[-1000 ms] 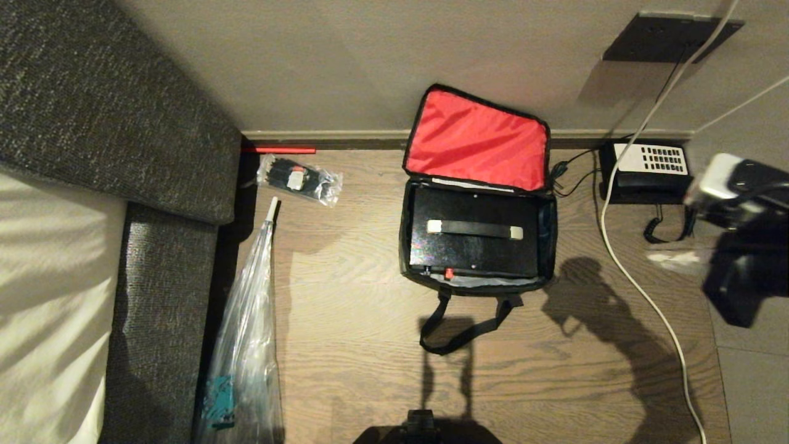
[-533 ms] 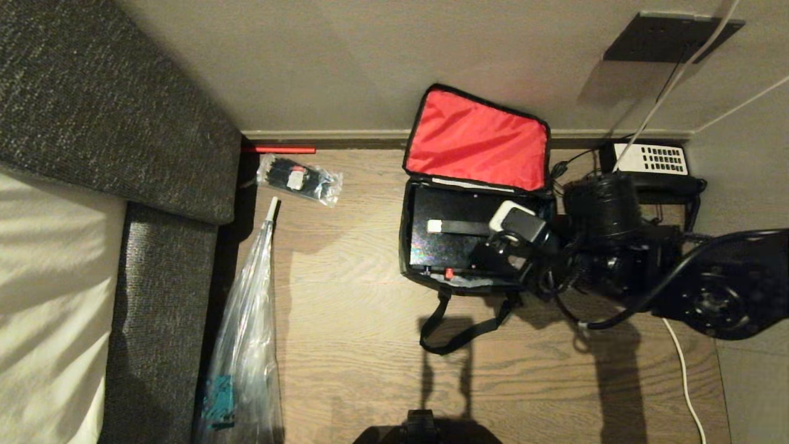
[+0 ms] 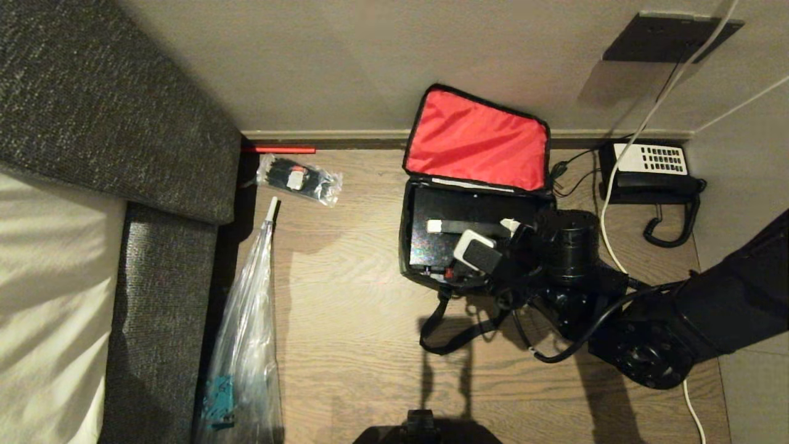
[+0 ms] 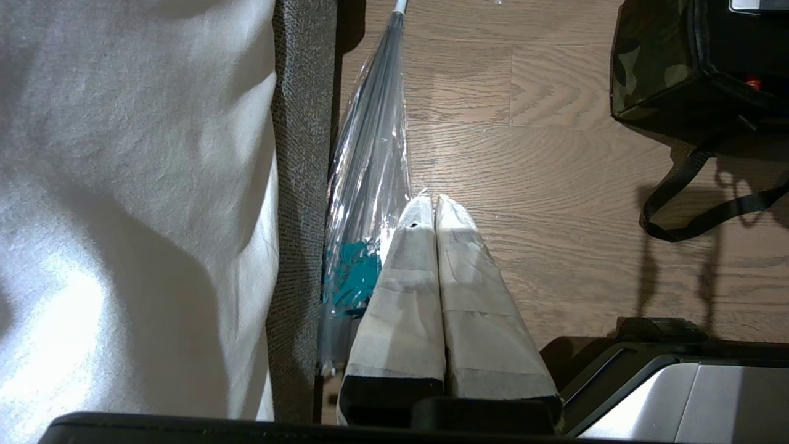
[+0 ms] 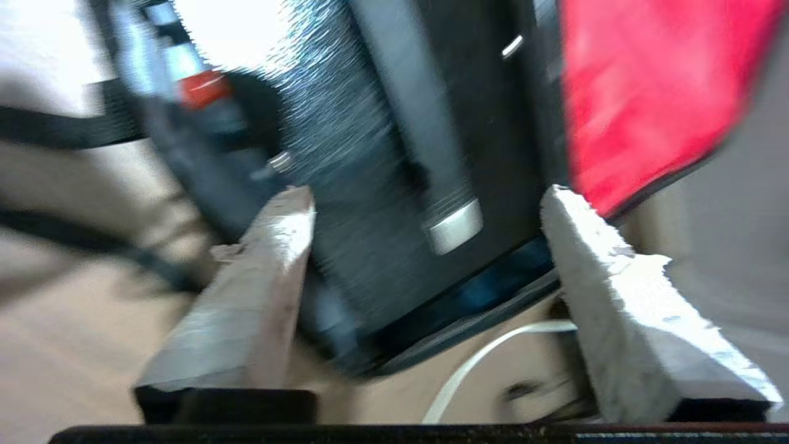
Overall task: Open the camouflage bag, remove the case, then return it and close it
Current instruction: Grip the handle
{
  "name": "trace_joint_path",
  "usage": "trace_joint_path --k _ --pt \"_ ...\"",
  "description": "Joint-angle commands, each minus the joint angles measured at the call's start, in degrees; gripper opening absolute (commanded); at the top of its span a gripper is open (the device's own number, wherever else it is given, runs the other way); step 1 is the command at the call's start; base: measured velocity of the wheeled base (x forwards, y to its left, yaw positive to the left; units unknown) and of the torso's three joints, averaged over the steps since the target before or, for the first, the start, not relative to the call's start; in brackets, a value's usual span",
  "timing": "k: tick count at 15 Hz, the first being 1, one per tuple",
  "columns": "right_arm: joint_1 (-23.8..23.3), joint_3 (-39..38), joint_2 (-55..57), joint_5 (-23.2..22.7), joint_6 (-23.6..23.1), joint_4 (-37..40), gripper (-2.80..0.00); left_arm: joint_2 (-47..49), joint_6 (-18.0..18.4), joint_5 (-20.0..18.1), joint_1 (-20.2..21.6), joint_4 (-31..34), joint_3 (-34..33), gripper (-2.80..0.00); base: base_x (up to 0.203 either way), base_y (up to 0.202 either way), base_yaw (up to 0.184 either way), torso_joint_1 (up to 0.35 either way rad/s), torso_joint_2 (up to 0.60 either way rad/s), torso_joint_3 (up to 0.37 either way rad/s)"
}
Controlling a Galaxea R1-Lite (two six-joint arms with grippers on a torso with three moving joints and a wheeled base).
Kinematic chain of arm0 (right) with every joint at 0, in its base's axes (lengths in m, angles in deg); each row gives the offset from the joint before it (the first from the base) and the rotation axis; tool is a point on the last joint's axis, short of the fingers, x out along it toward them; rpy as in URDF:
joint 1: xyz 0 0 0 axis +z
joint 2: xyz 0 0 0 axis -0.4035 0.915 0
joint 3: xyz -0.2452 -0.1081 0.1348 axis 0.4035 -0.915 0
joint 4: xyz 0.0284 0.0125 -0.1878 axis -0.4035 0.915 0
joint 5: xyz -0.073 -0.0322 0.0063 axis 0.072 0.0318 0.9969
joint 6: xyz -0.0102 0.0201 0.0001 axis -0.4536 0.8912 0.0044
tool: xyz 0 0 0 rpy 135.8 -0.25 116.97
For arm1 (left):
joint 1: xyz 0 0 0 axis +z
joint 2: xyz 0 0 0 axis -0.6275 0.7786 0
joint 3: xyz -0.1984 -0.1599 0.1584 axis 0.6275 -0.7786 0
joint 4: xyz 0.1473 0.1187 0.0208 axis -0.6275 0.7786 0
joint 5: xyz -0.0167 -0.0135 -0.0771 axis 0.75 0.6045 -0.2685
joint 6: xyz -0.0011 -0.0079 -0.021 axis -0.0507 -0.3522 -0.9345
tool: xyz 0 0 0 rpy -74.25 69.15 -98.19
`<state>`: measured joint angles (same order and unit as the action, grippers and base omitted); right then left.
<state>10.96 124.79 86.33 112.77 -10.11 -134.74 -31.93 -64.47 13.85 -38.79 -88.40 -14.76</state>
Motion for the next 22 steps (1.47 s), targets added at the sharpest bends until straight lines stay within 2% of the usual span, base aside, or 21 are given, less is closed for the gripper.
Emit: trace_joint_path --k 1,3,4,5,7,13,22 --pt "-0.03 -1.35 4.3 0.62 -8.05 -8.71 0.0 0.07 0.0 0.01 0.01 0.01 -0.1 -2.8 0.0 0.0 0.0 0.0 0.0 0.0" --pt "-0.17 -1.15 8.97 1.39 -10.99 -14.9 0.0 0.07 0.0 0.01 0.01 0.01 -0.09 -2.8 0.0 0.0 0.0 0.0 0.0 0.0" --pt "-0.19 -0.99 11.82 3.12 -12.22 -21.15 0.0 0.07 0.0 0.01 0.01 0.01 -0.09 -2.8 0.0 0.0 0.0 0.0 0.0 0.0" --pt "-0.2 -0.73 13.13 4.52 -13.92 -24.26 0.0 0.07 0.0 0.01 0.01 0.01 -0.09 -2.8 0.0 0.0 0.0 0.0 0.0 0.0" --pt "-0.21 0.69 12.87 6.01 -20.18 -23.76 0.0 0.07 0.0 0.01 0.01 0.01 -0.09 -2.8 0.0 0.0 0.0 0.0 0.0 0.0" --pt "0.54 3.72 16.1 10.03 -21.51 -29.37 0.0 0.07 0.0 0.01 0.01 0.01 -0.16 -2.8 0.0 0.0 0.0 0.0 0.0 0.0" --pt "0.41 6.12 21.99 10.09 -21.46 -32.71 0.0 0.07 0.0 0.01 0.01 0.01 -0.17 -2.8 0.0 0.0 0.0 0.0 0.0 0.0"
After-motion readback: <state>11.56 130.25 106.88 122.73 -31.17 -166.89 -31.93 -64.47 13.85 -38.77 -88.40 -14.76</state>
